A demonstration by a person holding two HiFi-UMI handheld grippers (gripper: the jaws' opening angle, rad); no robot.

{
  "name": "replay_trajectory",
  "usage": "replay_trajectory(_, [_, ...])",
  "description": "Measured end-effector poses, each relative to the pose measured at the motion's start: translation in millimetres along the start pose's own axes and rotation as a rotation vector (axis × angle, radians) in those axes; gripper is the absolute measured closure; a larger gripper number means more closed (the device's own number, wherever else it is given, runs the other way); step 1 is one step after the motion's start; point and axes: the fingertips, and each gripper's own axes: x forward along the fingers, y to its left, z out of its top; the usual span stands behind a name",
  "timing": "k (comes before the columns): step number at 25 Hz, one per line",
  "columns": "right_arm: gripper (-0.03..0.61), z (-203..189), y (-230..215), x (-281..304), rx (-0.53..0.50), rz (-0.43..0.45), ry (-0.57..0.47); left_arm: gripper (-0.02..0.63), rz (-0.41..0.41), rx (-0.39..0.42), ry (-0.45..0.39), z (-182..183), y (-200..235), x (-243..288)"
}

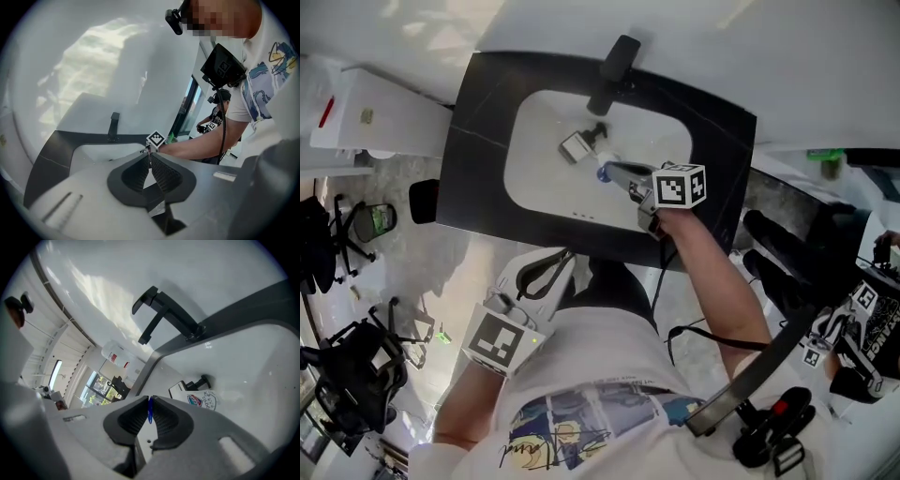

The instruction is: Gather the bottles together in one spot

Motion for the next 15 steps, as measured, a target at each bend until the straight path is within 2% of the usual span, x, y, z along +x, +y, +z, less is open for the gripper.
replay_trajectory(3, [0.555, 15, 9, -15, 0.046, 0.024, -0.053, 0.591, -0.011, 0.013, -0.005, 13, -4, 7])
replay_trajectory(6, [0.558, 33, 21, -32, 0.097, 0.060, -0.115, 0.591, -0.033, 0.036, -0.013, 8, -7, 10])
replay_trajectory(10, [0.563, 56, 39, -54, 0.164, 0.114, -0.215, 0.592, -0.026, 0.027, 0.002, 20, -14, 17])
replay_trajectory(15, [0.563, 95, 59, -76, 0.198, 0.157, -0.322, 0.592, -0.030, 0.041, -0.006, 21, -20, 27])
